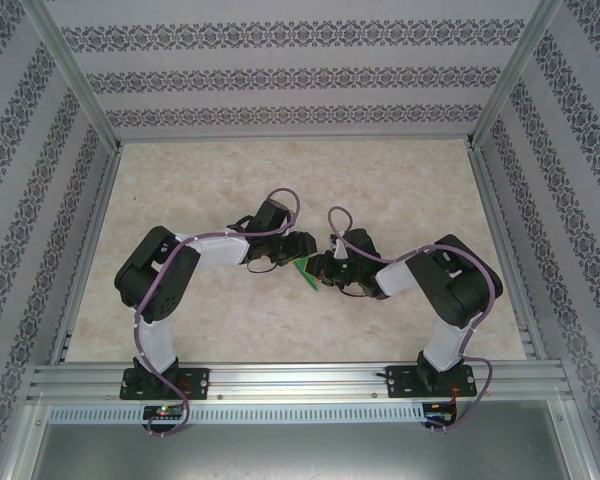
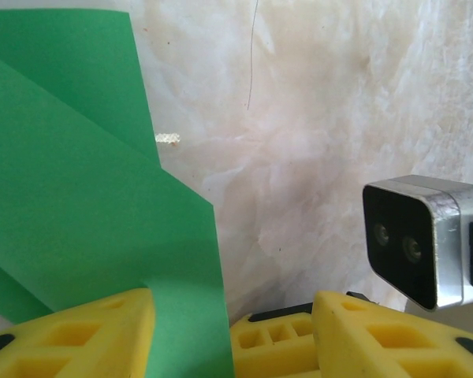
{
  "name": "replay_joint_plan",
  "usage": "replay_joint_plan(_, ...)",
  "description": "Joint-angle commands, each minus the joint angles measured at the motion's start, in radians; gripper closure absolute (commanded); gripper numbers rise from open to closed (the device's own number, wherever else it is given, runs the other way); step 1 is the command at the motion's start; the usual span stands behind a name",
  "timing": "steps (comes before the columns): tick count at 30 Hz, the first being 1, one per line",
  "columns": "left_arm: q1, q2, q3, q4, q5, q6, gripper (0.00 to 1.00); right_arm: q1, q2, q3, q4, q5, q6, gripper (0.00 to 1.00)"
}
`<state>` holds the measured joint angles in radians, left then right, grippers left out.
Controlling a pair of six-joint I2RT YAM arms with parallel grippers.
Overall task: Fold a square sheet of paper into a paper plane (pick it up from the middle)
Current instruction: Fold the wing for the fifth time at the center of the table.
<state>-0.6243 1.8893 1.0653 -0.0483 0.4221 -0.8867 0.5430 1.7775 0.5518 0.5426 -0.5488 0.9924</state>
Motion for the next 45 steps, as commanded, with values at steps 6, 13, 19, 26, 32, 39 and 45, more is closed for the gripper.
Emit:
replay_joint_plan(6, -0.001, 0.014, 0.02, -0.018, 0.004, 0.036, 0.44, -0.002, -0.028, -0.02, -0.187, 0.046, -0.029, 0.85)
replay_joint_plan(13, -0.001, 0.001, 0.036, -0.008, 0.02, 0.036, 0.43, -0.008, -0.015, 0.002, -0.236, 0.049, -0.029, 0.94)
replay_joint_plan(19, 0.001, -0.025, 0.037, -0.019, 0.02, 0.029, 0.42, -0.008, -0.01, 0.012, -0.299, 0.059, -0.043, 0.95)
replay_joint_plan(26, 0.006, -0.109, 0.022, -0.008, -0.002, 0.022, 0.39, -0.008, -0.006, 0.066, -0.414, 0.061, -0.09, 0.97)
replay_joint_plan(32, 0.006, -0.089, 0.021, 0.046, 0.045, -0.006, 0.39, -0.008, -0.011, 0.089, -0.466, 0.061, -0.111, 0.98)
replay_joint_plan(39, 0.006, -0.005, 0.035, 0.112, 0.1, -0.045, 0.4, -0.009, 0.002, 0.102, -0.48, 0.052, -0.125, 0.97)
replay_joint_plan(45, 0.005, 0.009, 0.031, 0.106, 0.061, -0.041, 0.4, -0.006, 0.017, 0.105, -0.473, 0.051, -0.124, 0.94)
